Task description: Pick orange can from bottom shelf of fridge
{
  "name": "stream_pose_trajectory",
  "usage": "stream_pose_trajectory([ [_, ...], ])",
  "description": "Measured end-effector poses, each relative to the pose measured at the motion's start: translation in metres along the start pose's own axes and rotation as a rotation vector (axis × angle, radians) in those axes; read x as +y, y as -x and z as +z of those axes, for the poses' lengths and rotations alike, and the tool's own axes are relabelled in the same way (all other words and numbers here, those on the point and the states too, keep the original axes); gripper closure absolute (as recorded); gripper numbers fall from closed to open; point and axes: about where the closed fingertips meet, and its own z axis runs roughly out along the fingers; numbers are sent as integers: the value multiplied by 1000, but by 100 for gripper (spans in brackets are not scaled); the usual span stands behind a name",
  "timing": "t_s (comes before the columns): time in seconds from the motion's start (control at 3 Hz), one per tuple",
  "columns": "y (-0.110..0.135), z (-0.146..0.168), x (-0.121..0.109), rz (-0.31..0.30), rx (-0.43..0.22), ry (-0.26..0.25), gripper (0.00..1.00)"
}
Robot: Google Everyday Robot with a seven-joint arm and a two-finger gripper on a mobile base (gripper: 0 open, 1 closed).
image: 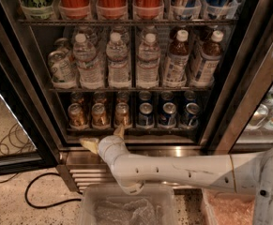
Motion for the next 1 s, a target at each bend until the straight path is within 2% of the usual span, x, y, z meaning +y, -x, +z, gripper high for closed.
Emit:
stream_pose_trajectory([
  [0.33,17,-9,4,-16,-46,-1,0],
  [0.67,35,-13,21,-84,-95,14,0],
  [1.0,36,-5,38,-134,-117,38,0],
])
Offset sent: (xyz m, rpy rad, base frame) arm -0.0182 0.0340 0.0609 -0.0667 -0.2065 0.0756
